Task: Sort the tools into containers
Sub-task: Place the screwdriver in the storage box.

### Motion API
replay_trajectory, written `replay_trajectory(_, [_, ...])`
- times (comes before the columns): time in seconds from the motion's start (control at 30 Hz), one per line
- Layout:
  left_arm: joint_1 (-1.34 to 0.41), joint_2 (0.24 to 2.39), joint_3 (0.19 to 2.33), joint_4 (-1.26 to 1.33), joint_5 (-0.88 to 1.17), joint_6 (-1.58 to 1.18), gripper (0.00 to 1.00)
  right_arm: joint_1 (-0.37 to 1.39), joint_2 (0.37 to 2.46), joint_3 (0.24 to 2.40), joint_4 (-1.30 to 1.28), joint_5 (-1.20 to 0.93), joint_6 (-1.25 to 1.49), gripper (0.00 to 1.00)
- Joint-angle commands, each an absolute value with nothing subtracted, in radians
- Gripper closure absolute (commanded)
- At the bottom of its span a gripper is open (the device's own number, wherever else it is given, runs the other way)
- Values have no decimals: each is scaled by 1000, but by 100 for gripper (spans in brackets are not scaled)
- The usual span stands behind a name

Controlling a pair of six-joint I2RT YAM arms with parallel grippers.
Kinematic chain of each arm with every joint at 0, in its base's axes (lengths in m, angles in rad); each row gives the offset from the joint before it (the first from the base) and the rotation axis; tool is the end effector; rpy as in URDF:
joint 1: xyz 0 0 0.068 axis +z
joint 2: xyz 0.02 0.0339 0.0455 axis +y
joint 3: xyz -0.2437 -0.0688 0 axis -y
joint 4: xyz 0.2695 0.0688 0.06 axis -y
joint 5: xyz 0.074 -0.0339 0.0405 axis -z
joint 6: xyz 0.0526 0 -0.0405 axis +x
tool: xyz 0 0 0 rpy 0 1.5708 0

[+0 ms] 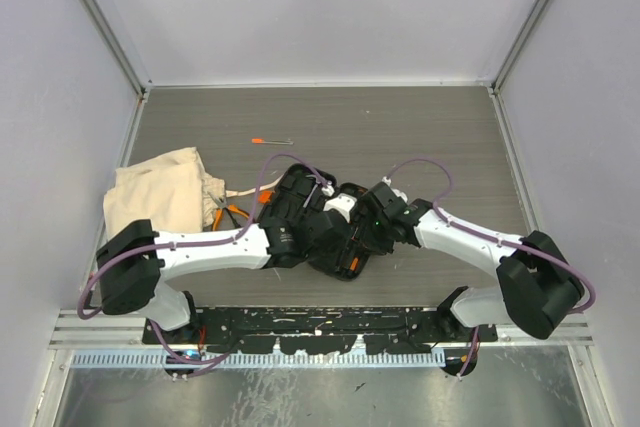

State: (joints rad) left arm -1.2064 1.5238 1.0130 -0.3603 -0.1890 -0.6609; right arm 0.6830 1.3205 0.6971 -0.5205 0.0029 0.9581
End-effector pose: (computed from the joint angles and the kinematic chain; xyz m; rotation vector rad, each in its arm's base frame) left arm 0.1354 -0.3271 0.1814 0.5937 2.4454 -0.5957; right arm 0.2063 0.1677 0.1257 0.3868 2.7882 0.4435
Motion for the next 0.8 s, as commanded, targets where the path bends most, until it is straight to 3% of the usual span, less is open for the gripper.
replay_trajectory(0.0, [-1220,1537,1060,-300,-228,-648,66,672,1328,682,-472,57,976,75])
replay_trajectory(0.17, [-1233,1567,1074,-276,-254,-647,69,647,1338,660,-449,28,969,79])
replay_trajectory(0.4, [-1235,1580,1090,-265,-266,-656,70,641,1313,700,-482,15,956,65])
replay_trajectory(0.77, [-1235,1567,1082,-267,-287,-661,71,633,1291,752,-519,16,935,67])
